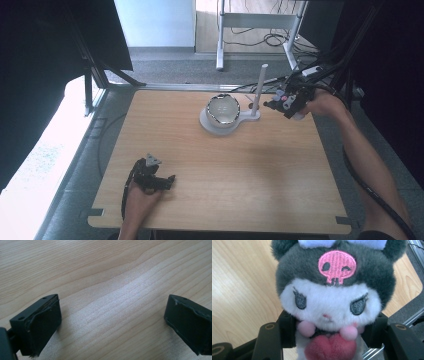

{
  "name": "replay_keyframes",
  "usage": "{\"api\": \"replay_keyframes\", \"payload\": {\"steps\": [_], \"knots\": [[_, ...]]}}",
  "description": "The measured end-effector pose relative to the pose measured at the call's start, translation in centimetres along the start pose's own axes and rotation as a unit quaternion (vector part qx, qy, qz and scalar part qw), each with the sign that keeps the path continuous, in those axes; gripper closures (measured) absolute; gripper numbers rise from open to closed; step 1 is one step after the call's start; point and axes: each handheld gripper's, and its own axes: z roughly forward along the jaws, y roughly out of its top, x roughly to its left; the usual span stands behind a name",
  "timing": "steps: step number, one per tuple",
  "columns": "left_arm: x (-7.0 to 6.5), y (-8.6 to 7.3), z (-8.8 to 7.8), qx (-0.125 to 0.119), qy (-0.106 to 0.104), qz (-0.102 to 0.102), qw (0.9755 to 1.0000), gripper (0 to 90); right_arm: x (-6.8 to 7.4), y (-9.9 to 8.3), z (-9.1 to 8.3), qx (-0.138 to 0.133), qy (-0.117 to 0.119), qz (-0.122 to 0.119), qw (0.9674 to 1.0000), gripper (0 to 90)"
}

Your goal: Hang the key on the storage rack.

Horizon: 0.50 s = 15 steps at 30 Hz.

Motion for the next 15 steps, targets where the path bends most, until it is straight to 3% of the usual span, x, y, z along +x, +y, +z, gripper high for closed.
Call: {"api": "replay_keyframes", "payload": {"steps": [15], "knots": [[0.0,0.0,0.0,0.0,0.0,0.0,1.0,1.1,-2.9,1.3,-1.3,-0.015,-0.022,0.032,0.9991,40.9]]}}
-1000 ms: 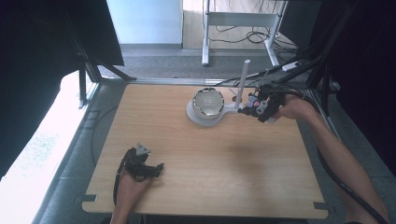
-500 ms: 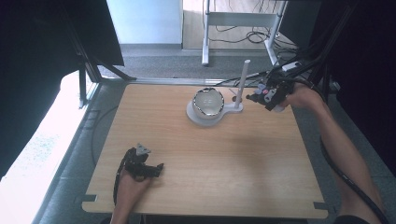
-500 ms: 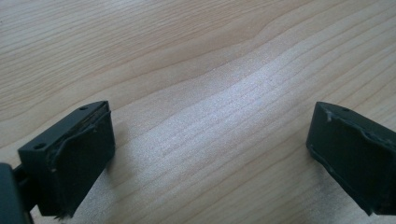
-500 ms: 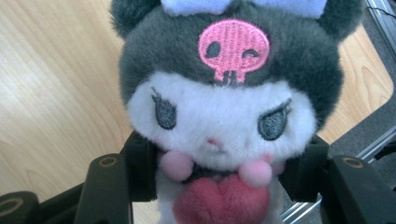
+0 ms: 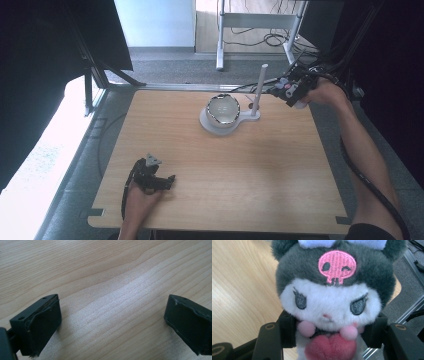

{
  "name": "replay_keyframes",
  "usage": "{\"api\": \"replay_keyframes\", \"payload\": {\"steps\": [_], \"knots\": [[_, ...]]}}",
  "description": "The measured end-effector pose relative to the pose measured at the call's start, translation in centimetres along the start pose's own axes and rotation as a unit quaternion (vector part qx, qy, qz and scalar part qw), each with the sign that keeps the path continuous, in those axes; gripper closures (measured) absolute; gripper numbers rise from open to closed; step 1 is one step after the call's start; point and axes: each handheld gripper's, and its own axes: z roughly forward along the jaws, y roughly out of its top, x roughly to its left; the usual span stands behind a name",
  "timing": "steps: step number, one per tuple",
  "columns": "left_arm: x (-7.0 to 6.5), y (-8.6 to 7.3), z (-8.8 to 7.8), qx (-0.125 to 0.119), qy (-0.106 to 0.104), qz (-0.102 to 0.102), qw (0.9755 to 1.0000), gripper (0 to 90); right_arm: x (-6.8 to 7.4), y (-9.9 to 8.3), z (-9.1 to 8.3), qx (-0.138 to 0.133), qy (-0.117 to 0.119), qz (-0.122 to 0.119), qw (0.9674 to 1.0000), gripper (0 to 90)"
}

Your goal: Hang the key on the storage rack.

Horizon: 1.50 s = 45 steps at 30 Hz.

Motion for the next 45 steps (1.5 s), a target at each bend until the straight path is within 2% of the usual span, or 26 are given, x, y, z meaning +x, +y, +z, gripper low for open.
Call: {"api": "replay_keyframes", "payload": {"steps": [13,21,33,39,45], "knots": [[0.0,0.0,0.0,0.0,0.0,0.0,1.0,1.1,-1.9,2.0,-0.6,-0.012,-0.016,0.022,0.9996,41.0],[0.0,0.0,0.0,0.0,0.0,0.0,1.0,1.1,-2.2,2.8,-0.9,-0.019,-0.023,0.03,0.9991,40.9],[0.0,0.0,0.0,0.0,0.0,0.0,1.0,1.1,-0.5,3.8,-0.6,-0.023,-0.005,0.006,0.9997,40.9],[0.0,0.0,0.0,0.0,0.0,0.0,1.0,1.1,0.7,3.9,0.6,-0.018,0.016,-0.002,0.9997,40.8],[0.0,0.0,0.0,-0.001,0.001,0.0,1.0,1.1,1.3,3.5,2.5,-0.016,0.032,-0.002,0.9994,40.7]]}}
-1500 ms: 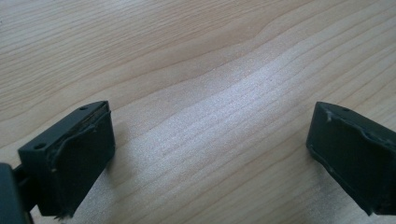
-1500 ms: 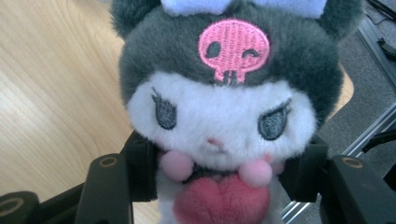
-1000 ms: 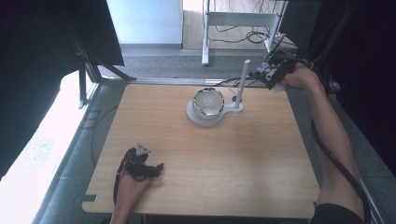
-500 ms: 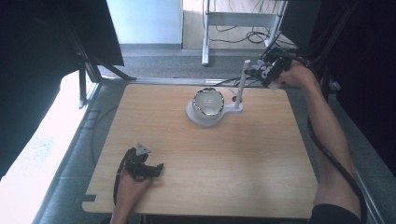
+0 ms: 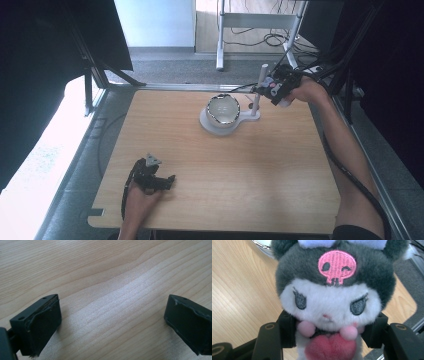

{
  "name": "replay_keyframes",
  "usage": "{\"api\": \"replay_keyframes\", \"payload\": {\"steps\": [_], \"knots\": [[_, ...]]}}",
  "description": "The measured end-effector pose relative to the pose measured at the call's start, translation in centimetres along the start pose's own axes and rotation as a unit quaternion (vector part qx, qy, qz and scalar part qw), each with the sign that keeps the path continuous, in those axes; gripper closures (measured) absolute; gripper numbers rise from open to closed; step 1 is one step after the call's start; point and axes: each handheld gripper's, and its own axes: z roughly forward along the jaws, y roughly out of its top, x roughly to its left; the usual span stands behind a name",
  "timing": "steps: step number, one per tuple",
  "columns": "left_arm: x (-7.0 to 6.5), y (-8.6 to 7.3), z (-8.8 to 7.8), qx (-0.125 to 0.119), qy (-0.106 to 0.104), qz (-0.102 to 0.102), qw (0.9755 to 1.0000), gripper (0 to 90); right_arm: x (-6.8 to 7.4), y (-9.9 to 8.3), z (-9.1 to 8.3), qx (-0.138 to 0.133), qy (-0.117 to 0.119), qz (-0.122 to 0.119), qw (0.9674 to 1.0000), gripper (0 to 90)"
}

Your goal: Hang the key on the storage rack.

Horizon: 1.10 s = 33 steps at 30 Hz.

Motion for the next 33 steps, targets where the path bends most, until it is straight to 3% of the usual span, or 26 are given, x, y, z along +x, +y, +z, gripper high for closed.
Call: {"api": "replay_keyframes", "payload": {"steps": [11,20,33], "knots": [[0.0,0.0,0.0,0.0,0.0,0.0,1.0,1.1,-0.1,-1.1,3.6,0.0,0.017,0.011,0.9998,40.9],[0.0,0.0,0.0,0.001,0.0,0.0,1.0,1.1,-0.3,-1.7,6.0,-0.012,-0.004,0.027,0.9996,40.6],[0.0,0.0,0.0,0.001,0.0,0.0,1.0,1.1,0.3,-1.3,9.2,-0.028,-0.02,0.019,0.9992,35.0]]}}
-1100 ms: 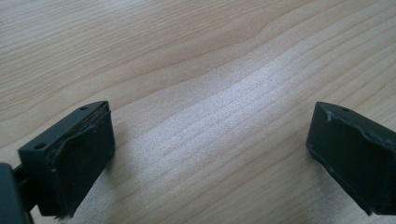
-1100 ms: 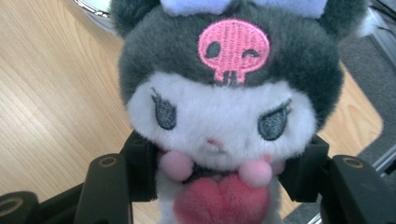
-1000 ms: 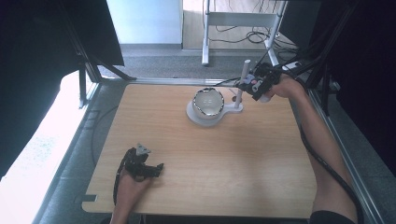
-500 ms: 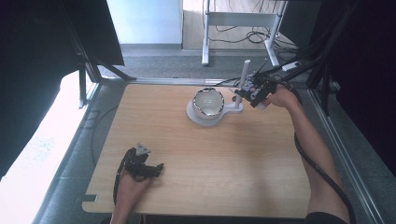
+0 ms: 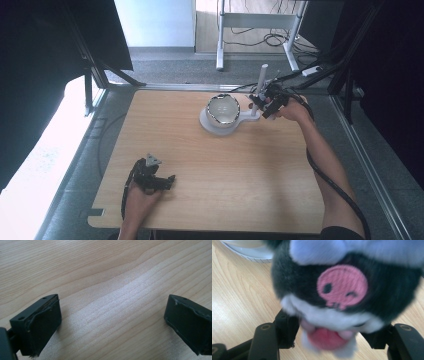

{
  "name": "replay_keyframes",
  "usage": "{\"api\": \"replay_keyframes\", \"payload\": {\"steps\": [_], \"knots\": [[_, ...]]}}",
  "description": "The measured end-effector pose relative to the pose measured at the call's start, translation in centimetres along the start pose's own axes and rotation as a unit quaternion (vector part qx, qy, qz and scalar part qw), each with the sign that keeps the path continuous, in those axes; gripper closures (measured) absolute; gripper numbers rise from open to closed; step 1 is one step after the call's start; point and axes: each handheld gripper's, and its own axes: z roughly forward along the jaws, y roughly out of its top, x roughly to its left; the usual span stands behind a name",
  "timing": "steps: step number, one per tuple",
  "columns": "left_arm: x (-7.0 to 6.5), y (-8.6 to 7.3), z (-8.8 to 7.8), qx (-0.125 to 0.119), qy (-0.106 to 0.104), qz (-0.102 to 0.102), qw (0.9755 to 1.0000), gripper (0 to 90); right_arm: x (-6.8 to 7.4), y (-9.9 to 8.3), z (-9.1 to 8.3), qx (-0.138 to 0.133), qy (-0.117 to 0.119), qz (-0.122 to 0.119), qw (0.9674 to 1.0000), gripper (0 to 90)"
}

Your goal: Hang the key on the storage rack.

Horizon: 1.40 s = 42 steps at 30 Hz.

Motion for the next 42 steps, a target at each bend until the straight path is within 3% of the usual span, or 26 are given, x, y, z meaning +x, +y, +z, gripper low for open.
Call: {"api": "replay_keyframes", "payload": {"steps": [8,11,26,42], "knots": [[0.0,0.0,0.0,0.0,0.0,0.0,1.0,1.1,0.4,-0.2,0.8,-0.007,-0.008,-0.009,0.9999,21.0],[0.0,0.0,0.0,0.0,0.0,0.0,1.0,1.1,0.4,-0.3,0.6,-0.005,-0.026,-0.006,0.9996,14.6],[0.0,0.0,0.0,0.0,0.0,0.0,1.0,1.1,1.0,-1.4,-1.5,-0.016,-0.028,-0.016,0.9994,13.2],[0.0,0.0,0.0,0.0,0.0,0.0,1.0,1.1,2.8,-3.3,-1.7,-0.017,-0.012,-0.033,0.9993,9.9]]}}
